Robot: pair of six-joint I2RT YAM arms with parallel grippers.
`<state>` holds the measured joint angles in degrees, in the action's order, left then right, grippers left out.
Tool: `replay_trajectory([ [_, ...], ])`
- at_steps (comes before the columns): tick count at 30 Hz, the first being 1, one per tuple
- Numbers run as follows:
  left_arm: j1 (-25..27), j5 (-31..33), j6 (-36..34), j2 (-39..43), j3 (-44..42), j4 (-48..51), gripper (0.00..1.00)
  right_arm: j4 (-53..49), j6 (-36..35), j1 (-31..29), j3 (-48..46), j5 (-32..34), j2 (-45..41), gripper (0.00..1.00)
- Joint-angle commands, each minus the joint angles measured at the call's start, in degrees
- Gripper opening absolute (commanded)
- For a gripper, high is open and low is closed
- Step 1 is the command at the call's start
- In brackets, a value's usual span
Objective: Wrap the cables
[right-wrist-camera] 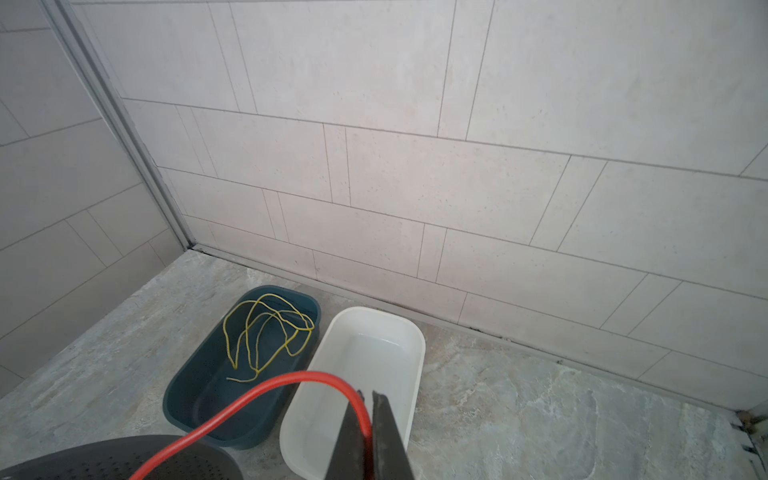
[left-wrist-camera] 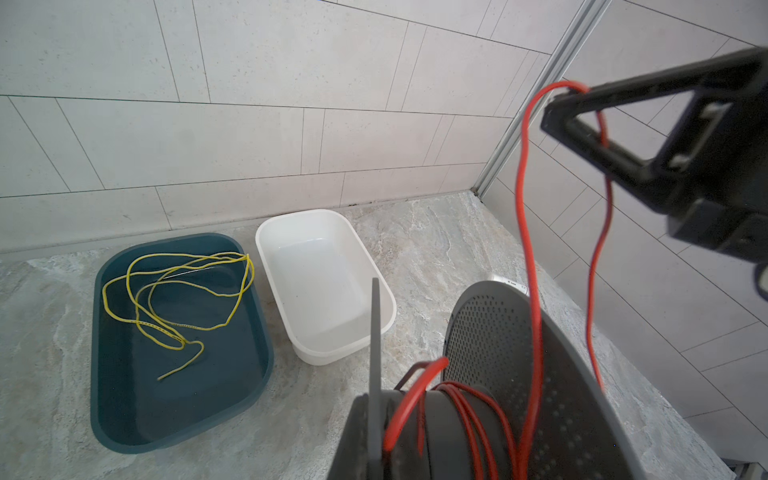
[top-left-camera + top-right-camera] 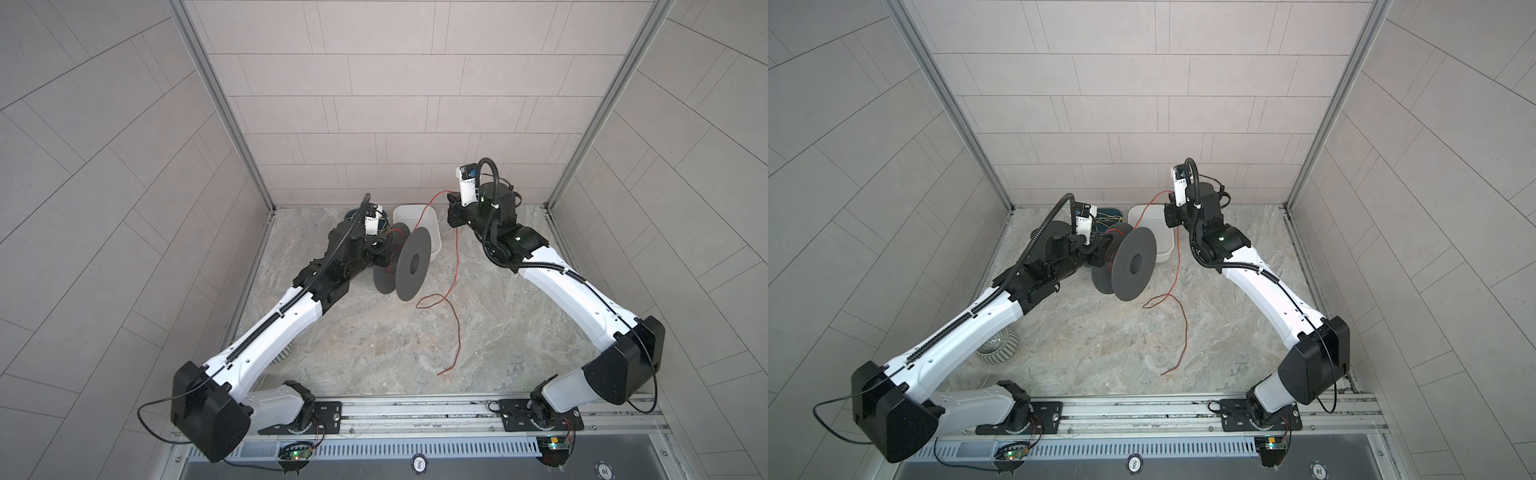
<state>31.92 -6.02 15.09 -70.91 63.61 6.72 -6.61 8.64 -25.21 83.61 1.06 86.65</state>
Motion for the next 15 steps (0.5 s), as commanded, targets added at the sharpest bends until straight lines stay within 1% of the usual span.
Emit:
replay_trajectory([
  [1,0.19,-1.83,1.53,1.96,0.53,-5.68,0.0,2.88,2.87,1.59,-2.14,-2.49,2.07,0.0],
  [4,0.21,-2.07,1.7,2.82,0.61,-5.48,0.0,4.67,3.23,2.94,-3.55,-4.5,3.89,0.0],
  [7,0.13,-0.62,2.25,2.31,1.37,-4.97,0.0,8.8,2.59,3.63,-5.81,-6.61,5.72,0.0],
  [8,-0.1,-0.76,2.88,2.19,1.84,-5.1,0.0,10.0,2.36,3.8,-6.45,-7.71,6.45,0.0],
  [11,-1.11,-2.03,4.54,2.51,2.93,-6.0,0.0,13.13,2.92,4.03,-8.51,-8.31,8.61,0.0],
  [13,-1.81,-1.17,5.63,2.7,2.52,-7.89,0.0,16.5,4.08,4.11,-10.89,-9.18,9.4,0.0],
  [15,-2.16,2.29,6.49,2.71,1.8,-9.36,0.0,18.72,5.61,4.13,-12.77,-10.8,10.06,0.0],
])
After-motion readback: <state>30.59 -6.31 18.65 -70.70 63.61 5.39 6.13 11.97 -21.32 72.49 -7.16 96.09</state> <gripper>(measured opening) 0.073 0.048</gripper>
